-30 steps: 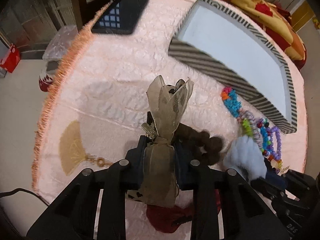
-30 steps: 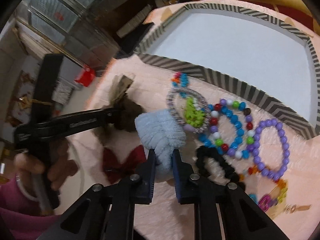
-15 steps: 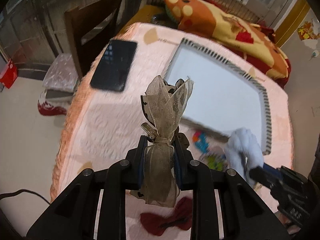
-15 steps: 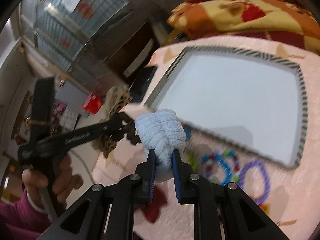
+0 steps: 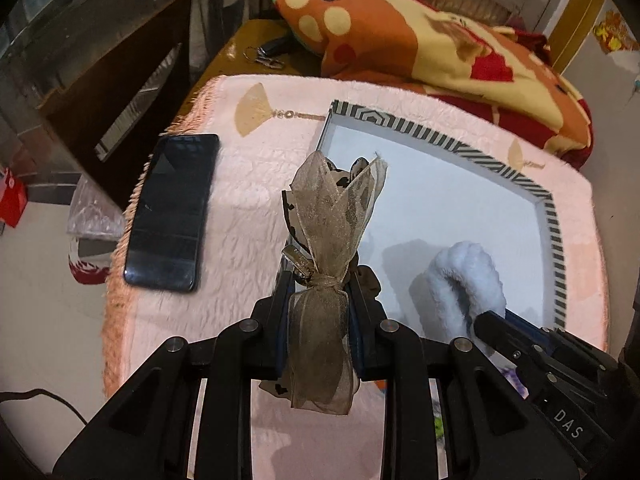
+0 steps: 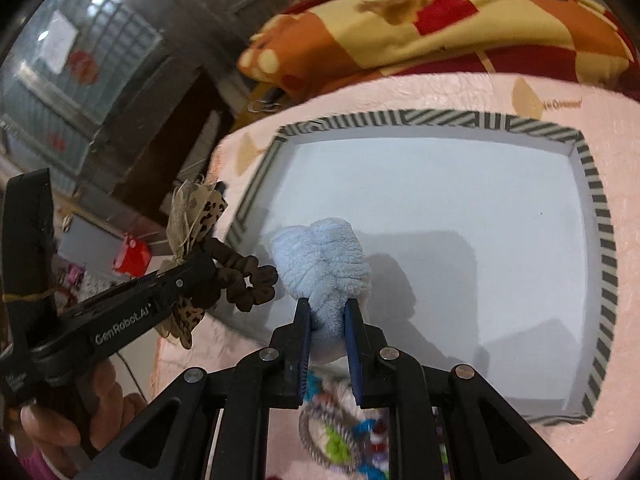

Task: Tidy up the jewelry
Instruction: 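Carry both held items into the striped tray and open both tools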

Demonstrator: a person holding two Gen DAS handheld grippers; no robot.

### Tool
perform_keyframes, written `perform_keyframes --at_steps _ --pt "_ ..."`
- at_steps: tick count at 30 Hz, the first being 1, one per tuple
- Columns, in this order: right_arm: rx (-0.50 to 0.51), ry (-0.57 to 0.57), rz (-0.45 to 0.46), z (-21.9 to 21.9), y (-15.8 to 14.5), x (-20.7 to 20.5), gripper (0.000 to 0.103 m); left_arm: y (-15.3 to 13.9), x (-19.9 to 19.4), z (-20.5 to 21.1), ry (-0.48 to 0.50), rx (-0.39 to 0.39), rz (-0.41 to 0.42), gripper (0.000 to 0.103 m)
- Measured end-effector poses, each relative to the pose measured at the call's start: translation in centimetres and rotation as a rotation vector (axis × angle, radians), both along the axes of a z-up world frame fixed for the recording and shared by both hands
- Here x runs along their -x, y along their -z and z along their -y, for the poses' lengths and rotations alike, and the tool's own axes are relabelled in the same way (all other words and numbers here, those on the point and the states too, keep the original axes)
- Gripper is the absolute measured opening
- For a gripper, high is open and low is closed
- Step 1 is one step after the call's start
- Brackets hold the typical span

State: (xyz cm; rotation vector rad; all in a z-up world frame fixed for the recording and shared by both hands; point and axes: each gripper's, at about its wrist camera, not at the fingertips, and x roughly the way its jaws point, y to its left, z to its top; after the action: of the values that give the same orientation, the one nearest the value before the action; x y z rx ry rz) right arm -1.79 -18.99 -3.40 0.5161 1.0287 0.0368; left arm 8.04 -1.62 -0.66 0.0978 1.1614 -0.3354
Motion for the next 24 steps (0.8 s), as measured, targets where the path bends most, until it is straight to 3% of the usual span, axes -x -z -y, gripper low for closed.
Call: perform_keyframes --at_steps 9,12,15,23,24 --pt "-0.013 0.057 -0.080 -0.7 2.8 -1.0 0.015 2.7 -2.1 1.0 0.047 -0.049 -0.031 0.023" --pt "-0.018 0.072 -0.097 -0.8 3.1 -0.8 0.024 3.3 -2.0 1.2 0.064 -0.066 -0.036 0.023" --pt "0.005 0.082 -0.090 -0.7 2.8 -0.5 0.038 3.6 -1.9 1.2 0.072 -0.065 -0.035 0.028" --pt "0.060 0.133 -0.047 0.4 0.5 1.8 0.042 2.2 -0.7 0.5 0.084 -0.007 -0.036 0.045" --pt "0.063 0.134 -0.049 0.6 0.3 2.3 0.042 1.9 -0.4 0.4 0.077 -0.006 -0.029 0.051"
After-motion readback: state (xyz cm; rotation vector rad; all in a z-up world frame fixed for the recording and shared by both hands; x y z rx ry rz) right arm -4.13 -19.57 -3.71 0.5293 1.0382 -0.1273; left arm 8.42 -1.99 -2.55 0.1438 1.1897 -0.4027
